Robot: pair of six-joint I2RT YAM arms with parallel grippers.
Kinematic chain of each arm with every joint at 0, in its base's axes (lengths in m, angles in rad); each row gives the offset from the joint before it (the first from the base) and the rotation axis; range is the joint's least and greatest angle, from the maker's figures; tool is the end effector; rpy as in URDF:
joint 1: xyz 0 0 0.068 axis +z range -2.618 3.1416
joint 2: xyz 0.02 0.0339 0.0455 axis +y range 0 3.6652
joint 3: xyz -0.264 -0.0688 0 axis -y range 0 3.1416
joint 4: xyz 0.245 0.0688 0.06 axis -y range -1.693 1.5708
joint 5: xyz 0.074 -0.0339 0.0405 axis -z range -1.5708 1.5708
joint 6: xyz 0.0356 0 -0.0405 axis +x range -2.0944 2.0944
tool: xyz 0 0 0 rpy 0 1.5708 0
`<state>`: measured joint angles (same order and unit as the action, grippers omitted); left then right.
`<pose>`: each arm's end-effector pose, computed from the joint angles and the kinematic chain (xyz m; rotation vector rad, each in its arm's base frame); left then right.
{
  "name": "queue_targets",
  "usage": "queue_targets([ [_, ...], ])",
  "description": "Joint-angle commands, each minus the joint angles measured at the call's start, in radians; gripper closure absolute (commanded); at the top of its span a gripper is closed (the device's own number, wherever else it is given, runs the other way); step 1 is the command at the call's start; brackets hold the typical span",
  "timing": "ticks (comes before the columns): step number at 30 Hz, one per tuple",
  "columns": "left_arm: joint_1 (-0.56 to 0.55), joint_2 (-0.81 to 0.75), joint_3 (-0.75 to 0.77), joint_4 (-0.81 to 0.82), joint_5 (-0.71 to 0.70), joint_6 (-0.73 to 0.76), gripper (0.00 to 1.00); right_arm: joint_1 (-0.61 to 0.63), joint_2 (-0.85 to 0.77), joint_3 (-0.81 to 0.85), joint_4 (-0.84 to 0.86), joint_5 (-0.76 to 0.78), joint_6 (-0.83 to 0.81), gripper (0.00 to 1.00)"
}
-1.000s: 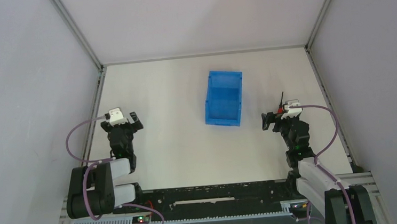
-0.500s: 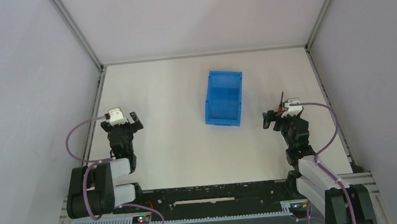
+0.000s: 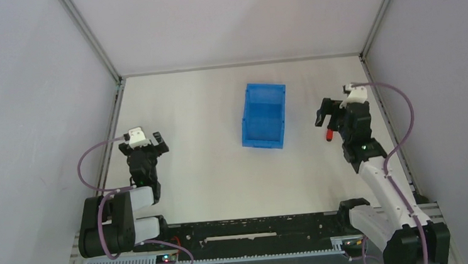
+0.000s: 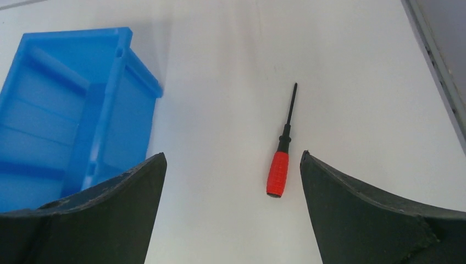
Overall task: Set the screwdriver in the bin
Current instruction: Pick up the screwdriver from the center of the board.
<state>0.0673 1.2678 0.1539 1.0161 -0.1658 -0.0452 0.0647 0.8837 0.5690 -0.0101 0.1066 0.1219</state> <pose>0.2109 0.0201 0.1614 -0.2188 1.6552 0.1550 0.2076 0.0097 0.2639 0.1266 1.8895 0.0261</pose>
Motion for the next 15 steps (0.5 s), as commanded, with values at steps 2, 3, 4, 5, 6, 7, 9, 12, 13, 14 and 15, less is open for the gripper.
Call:
queue_targets([
  [2,-0.004,-0.01,0.038,0.036,-0.015,0.016,0.0,-0.005,0.12,0.263,-0.464,0.046,0.12,0.0],
  [3,-0.005,-0.01,0.038,0.036,-0.015,0.016,0.0,-0.006,0.146,0.32,-0.514,0.052,0.127,0.0],
  [4,-0.006,-0.011,0.038,0.036,-0.015,0.016,0.0,-0.006,0.169,0.346,-0.56,0.054,0.129,0.0],
  [5,-0.005,-0.01,0.038,0.036,-0.014,0.016,0.0,-0.006,0.194,0.398,-0.599,0.061,0.132,0.0],
  [6,-0.005,-0.01,0.038,0.036,-0.014,0.016,0.0,-0.005,0.216,0.421,-0.635,0.074,0.134,0.0],
  [7,-0.005,-0.01,0.038,0.036,-0.014,0.016,0.0,-0.006,0.237,0.452,-0.66,0.084,0.129,0.0],
  [9,-0.006,-0.01,0.038,0.036,-0.015,0.016,0.0,-0.006,0.275,0.5,-0.68,0.119,0.122,0.0],
  [12,-0.005,-0.01,0.039,0.036,-0.015,0.017,0.0,-0.006,0.328,0.53,-0.686,0.123,0.095,0.0],
  [13,-0.006,-0.01,0.038,0.036,-0.015,0.016,0.0,-0.006,0.349,0.537,-0.682,0.119,0.087,0.0],
  [14,-0.005,-0.01,0.038,0.036,-0.015,0.016,0.0,-0.006,0.369,0.544,-0.682,0.121,0.084,0.0],
  [15,-0.006,-0.01,0.038,0.036,-0.015,0.016,0.0,-0.006,0.393,0.552,-0.681,0.123,0.082,0.0],
])
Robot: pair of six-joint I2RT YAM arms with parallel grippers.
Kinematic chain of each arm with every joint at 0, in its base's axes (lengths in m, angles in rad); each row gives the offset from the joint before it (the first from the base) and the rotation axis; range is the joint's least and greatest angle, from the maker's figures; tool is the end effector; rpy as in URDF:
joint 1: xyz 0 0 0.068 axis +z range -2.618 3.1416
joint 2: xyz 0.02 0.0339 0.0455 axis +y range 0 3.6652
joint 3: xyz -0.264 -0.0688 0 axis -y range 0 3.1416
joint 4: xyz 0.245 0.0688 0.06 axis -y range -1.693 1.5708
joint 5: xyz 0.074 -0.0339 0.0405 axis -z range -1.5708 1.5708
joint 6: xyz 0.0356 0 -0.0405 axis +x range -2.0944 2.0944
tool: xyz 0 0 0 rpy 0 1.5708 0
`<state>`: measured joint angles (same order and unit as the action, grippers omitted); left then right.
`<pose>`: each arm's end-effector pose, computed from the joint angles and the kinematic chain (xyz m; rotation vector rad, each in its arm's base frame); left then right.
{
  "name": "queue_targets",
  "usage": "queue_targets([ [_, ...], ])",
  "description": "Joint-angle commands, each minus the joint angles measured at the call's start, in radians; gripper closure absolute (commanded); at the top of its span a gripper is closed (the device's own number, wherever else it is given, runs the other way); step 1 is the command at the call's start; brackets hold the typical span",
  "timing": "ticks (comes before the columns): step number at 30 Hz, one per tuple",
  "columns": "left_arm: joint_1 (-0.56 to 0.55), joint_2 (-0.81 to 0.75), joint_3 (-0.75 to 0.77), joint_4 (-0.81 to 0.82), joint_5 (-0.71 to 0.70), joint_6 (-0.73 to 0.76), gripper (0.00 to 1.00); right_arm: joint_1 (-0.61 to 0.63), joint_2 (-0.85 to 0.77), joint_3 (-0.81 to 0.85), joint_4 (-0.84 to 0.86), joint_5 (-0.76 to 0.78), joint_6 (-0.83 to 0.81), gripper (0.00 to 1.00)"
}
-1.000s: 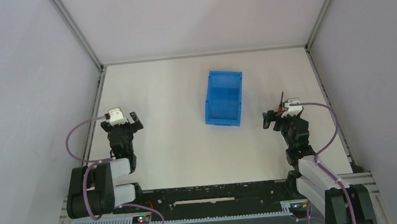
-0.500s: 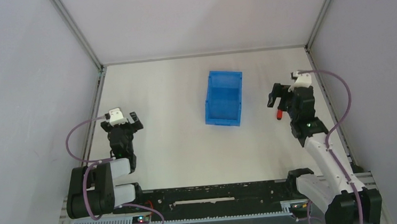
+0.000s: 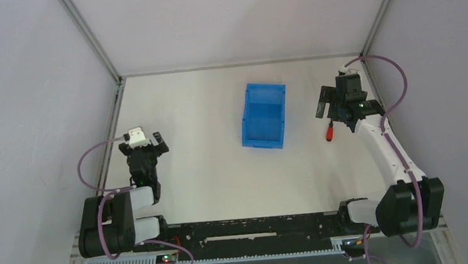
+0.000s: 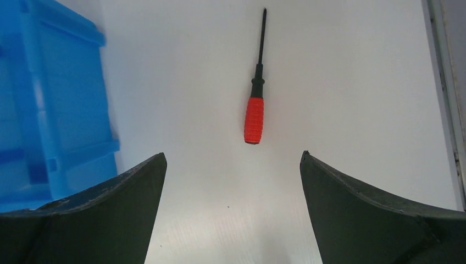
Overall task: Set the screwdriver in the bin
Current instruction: Pick up the screwdriver from the center of the board.
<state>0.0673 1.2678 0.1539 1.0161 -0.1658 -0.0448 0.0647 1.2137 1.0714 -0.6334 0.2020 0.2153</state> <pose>0.2109 0.0201 0.1614 -0.2185 1.6552 0.1553 0.2564 0.0095 0.3093 0.2738 2.3126 -0.0972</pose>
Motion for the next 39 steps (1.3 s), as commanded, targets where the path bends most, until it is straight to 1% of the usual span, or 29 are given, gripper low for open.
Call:
queue_targets([
  [1,-0.005,-0.011,0.038,0.036,-0.014,0.016,0.0,-0.006,0.085,0.057,-0.056,0.03,-0.016,0.0],
  [5,-0.006,-0.01,0.038,0.036,-0.014,0.016,0.0,-0.019,0.169,0.076,-0.045,0.028,-0.025,0.0],
  [10,-0.006,-0.01,0.039,0.036,-0.015,0.016,0.0,-0.044,0.257,0.09,-0.04,-0.023,-0.026,0.0],
  [15,-0.005,-0.01,0.039,0.036,-0.014,0.016,0.0,-0.058,0.333,0.09,-0.048,-0.039,-0.03,0.0],
  [19,-0.005,-0.01,0.038,0.036,-0.015,0.016,0.0,-0.106,0.394,0.09,-0.029,-0.093,-0.036,0.0],
  [25,-0.004,-0.01,0.038,0.036,-0.014,0.016,0.0,-0.122,0.462,0.09,-0.007,-0.13,-0.031,0.01],
  [34,-0.006,-0.01,0.038,0.036,-0.014,0.016,0.0,-0.132,0.529,0.09,0.011,-0.115,-0.016,0.03],
  [39,-0.005,-0.01,0.038,0.036,-0.015,0.016,0.0,-0.137,0.569,0.09,0.029,-0.135,-0.008,0.06],
])
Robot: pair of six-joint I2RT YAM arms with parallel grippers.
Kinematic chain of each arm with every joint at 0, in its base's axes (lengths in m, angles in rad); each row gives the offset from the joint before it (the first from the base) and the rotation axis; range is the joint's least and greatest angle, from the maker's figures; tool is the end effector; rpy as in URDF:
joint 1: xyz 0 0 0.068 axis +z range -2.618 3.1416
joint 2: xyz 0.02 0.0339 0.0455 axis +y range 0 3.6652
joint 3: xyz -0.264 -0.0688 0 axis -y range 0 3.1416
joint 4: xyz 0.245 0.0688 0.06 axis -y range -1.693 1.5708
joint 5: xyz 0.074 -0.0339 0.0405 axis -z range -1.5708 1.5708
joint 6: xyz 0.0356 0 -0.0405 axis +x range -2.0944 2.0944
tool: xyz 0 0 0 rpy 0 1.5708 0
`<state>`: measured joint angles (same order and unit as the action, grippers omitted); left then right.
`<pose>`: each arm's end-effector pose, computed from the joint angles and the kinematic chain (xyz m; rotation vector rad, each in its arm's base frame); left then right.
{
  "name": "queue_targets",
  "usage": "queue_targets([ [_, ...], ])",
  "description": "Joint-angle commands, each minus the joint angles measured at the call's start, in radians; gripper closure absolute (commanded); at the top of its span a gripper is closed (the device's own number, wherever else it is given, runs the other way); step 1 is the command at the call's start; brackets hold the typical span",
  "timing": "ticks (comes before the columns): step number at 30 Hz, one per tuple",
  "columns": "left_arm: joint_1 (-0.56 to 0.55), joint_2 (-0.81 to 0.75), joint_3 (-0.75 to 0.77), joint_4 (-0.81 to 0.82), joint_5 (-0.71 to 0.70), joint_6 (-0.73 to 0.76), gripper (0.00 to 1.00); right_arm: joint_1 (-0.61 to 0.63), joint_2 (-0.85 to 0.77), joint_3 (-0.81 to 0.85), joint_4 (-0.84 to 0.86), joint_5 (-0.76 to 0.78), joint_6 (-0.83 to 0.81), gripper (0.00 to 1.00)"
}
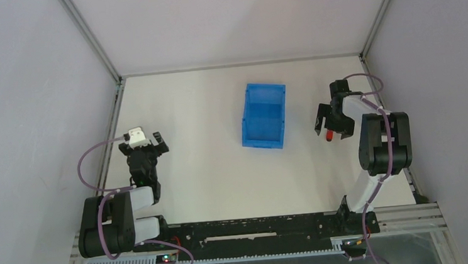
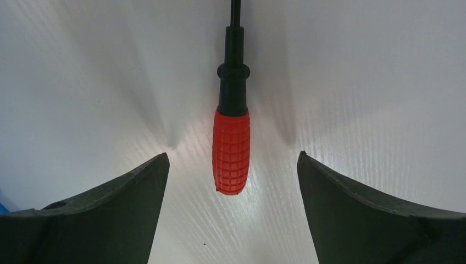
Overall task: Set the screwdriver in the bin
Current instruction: Pick up the screwdriver from the center of the board.
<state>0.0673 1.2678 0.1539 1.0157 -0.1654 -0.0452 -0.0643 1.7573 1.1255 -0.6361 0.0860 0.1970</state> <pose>0.2109 0.0201 0.1614 -0.2185 1.6556 0.1547 0.3339 -0.0246 0.1722 0.3874 2.8058 -0.0929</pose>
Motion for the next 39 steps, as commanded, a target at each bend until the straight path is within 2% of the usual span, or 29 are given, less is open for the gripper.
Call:
queue_targets([
  [1,-0.005,-0.01,0.038,0.037,-0.015,0.016,0.0,-0.009,0.033,0.036,0.034,-0.021,0.009,0.06],
  [5,-0.006,-0.01,0.038,0.037,-0.015,0.016,0.0,-0.012,0.061,0.033,0.049,-0.021,0.014,0.09],
  [14,-0.006,-0.01,0.038,0.037,-0.014,0.016,0.0,-0.022,0.047,-0.024,0.073,-0.014,0.025,0.28],
  [19,-0.005,-0.01,0.038,0.037,-0.015,0.016,0.0,-0.025,0.05,-0.03,0.075,-0.003,0.024,0.45],
  [25,-0.006,-0.01,0.038,0.037,-0.016,0.016,0.0,-0.025,0.058,-0.03,0.074,0.012,0.025,0.72],
  [28,-0.005,-0.01,0.038,0.037,-0.014,0.016,0.0,-0.025,0.046,-0.03,0.069,0.019,0.023,0.81],
  [32,-0.005,-0.01,0.038,0.037,-0.014,0.016,0.0,-0.025,0.013,-0.03,0.058,0.047,0.02,0.87],
  [39,-0.006,-0.01,0.038,0.037,-0.016,0.016,0.0,-0.023,-0.094,-0.029,0.034,0.041,0.017,0.9],
])
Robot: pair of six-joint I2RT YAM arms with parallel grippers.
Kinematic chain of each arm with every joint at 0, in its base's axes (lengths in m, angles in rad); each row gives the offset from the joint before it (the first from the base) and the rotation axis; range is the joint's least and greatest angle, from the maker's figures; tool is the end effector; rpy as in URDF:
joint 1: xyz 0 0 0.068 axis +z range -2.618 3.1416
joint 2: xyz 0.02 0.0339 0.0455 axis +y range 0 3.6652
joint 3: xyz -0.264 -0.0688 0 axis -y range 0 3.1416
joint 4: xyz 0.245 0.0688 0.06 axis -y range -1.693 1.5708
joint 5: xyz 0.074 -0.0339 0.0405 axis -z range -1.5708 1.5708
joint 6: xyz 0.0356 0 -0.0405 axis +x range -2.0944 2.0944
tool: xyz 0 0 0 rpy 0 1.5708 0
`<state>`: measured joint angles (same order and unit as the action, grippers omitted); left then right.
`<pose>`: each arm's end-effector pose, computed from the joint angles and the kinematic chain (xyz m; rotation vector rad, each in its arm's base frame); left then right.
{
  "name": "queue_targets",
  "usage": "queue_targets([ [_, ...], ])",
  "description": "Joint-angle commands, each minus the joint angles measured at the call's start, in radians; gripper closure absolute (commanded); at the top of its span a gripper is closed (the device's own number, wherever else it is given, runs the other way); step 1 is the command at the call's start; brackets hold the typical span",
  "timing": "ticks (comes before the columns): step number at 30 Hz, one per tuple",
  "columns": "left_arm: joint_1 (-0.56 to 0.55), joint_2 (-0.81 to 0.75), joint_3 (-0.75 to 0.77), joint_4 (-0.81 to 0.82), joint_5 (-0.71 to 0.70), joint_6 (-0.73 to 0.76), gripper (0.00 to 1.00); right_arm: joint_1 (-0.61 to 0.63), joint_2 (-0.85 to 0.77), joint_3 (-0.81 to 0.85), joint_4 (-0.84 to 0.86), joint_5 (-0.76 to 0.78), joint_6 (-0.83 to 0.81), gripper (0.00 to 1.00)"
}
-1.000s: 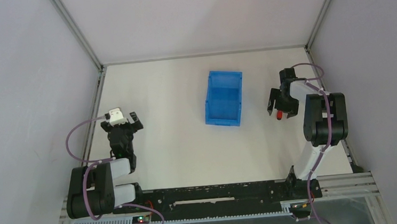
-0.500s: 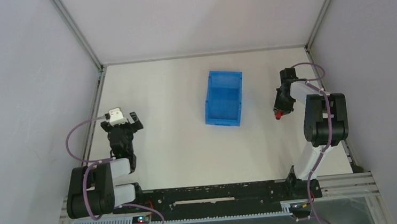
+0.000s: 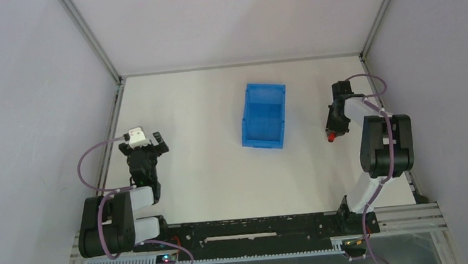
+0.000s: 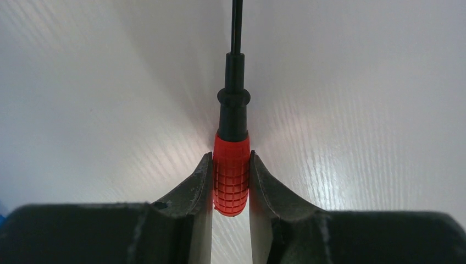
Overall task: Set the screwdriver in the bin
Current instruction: Pick up the screwdriver from the center of the board.
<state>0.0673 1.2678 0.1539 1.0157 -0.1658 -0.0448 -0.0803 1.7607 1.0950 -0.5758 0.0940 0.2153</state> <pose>0.2109 0.0201 0.1614 -0.2185 1.6556 0.1553 0.3336 -0.0302 0.1651 0.4348 2.7714 -0.1002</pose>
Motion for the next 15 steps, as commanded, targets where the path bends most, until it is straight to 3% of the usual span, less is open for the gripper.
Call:
queue_targets([
  [1,-0.005,-0.01,0.038,0.037,-0.015,0.016,0.0,-0.007,-0.109,0.001,-0.033,0.027,-0.001,0.9],
  [15,-0.006,-0.01,0.038,0.037,-0.015,0.016,0.0,0.011,-0.292,0.037,-0.132,-0.02,0.018,0.91],
])
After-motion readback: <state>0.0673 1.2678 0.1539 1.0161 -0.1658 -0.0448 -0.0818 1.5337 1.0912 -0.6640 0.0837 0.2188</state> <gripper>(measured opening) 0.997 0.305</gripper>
